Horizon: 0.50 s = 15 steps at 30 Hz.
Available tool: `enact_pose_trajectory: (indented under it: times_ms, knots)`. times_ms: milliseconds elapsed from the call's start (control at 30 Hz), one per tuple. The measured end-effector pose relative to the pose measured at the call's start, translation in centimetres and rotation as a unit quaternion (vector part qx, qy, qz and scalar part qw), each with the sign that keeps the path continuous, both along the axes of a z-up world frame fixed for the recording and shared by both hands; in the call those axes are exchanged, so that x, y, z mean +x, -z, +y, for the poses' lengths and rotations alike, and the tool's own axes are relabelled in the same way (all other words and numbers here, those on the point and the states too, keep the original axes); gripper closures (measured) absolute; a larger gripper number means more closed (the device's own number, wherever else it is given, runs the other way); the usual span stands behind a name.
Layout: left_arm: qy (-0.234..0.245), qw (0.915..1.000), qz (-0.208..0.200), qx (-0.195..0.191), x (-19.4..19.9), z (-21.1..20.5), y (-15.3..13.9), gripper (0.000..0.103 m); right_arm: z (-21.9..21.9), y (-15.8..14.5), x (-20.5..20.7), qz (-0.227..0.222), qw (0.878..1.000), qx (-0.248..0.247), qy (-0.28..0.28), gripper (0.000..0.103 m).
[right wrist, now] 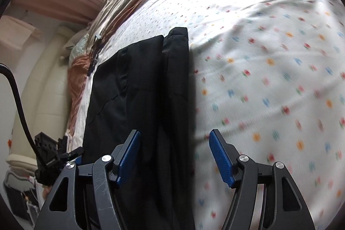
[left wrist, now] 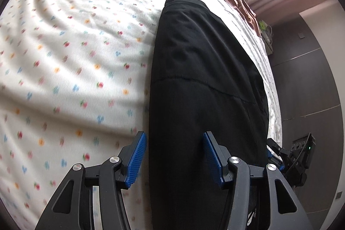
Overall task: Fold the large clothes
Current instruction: 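Grasp the end of the folded black jacket with the left tool while the right tool grasps beside it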
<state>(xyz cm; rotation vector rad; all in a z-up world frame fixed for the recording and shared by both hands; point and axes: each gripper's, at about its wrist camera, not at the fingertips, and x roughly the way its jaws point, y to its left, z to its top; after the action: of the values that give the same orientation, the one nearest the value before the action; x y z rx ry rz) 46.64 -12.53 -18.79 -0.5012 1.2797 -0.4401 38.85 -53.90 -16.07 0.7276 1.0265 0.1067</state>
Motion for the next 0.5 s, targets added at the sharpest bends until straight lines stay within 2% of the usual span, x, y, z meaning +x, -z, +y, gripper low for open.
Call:
enact_pose_trajectory:
  times_ms: [100,367,500]
  knots:
    - [0.005,1.0,-0.003,0.002,1.4,-0.4,0.2,0.047,-0.2,0.4,1.6,0.005,1.0,0.008,-0.013,0.037]
    - [0.004,1.0,-0.006,0.005,5.0,-1.3,0.9,0.047,0.3,1.0,6.0,0.018,0.999,-0.009,-0.045,0.037]
    - [0.004,0.9999,-0.012,0.005,6.4,-1.4,1.4,0.047,0.8,1.5,7.3,0.02,0.998,0.002,-0.06,0.037]
